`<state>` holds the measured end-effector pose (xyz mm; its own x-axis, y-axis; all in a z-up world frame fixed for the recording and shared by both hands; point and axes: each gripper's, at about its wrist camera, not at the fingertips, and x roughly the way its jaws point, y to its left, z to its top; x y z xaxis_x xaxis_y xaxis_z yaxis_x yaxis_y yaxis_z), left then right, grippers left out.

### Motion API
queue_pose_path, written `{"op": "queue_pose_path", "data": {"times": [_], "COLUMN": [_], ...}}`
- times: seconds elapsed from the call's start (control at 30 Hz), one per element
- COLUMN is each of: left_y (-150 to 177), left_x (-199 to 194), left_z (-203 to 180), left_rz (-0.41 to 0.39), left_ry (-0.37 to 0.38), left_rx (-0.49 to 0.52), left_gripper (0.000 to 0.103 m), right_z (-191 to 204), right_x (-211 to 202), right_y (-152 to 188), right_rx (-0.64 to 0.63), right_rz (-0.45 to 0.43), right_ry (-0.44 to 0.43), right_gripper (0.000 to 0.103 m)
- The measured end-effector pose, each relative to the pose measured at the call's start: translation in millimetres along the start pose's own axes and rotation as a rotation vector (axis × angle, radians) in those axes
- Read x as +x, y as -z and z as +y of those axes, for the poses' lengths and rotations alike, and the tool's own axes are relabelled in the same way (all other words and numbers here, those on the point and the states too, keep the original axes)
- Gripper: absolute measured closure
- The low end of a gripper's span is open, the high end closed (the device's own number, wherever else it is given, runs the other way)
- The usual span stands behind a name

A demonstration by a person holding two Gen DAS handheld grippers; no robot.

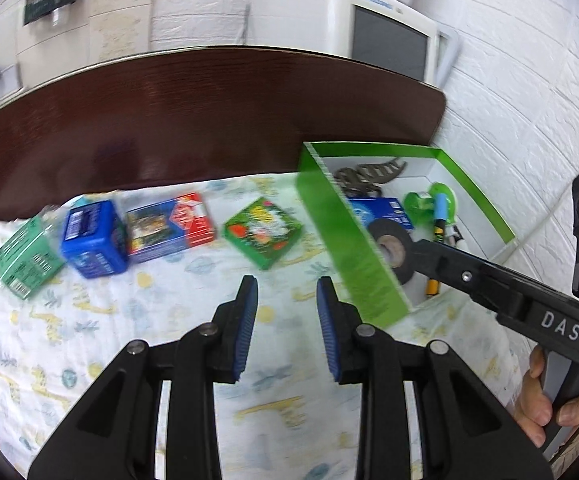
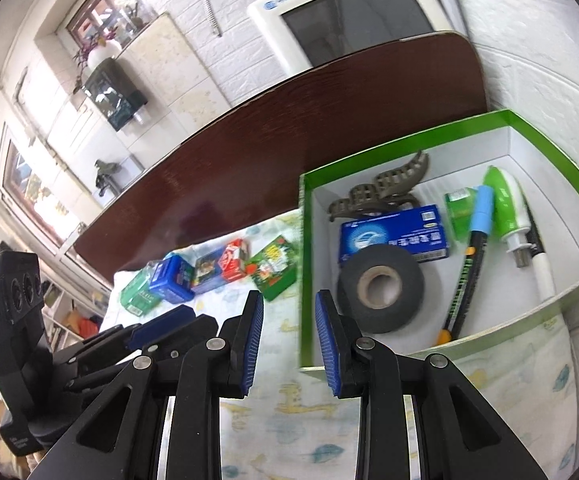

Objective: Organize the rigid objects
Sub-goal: 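Move the right tool to the blue square container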

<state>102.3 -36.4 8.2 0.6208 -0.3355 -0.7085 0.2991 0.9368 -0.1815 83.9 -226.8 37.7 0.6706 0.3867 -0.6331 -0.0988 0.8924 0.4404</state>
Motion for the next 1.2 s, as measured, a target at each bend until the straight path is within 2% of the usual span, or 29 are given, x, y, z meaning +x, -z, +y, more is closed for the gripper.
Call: {"op": "queue_pose_path", "data": {"times": [0.1,0.23,0.47,0.73,0.87,1.13,1.2], "left_y": [3,7,5,-14,-22,-27,-27], "left_x": [-4,-10,-13,1,11,31,34], "left_z": [28,64,126,167,174,181,182], "left_rz": [-0.011,-0.031,-0.056,-0.043,-0.023,0.01,0.011], "left_ry": [-0.042,-0.097,-0.155,-0.092,-0.056,-0.03,-0.004], "left_rx": [-0.049,-0.11,-0.211,-0.261,-0.249,-0.227,-0.233], "left_gripper": [0.073,0.062,0.059,0.061,0.061,0.06,0.06], "right_z": [18,39,77,113,121,125,123], "right_x": [11,32,80,132,157,203,207], "right_y": [3,6,8,-6,-18,-30,-30], "right_rx": [-0.031,-0.064,-0.112,-0.119,-0.078,0.018,0.04], "right_rz": [0.023,0.066,0.154,0.223,0.242,0.303,0.301], "right_ry": [-0.005,-0.013,-0.019,-0.055,-0.076,-0.11,-0.128], "right_gripper": [0.073,0.073,0.073,0.073,0.072,0.071,0.066]}}
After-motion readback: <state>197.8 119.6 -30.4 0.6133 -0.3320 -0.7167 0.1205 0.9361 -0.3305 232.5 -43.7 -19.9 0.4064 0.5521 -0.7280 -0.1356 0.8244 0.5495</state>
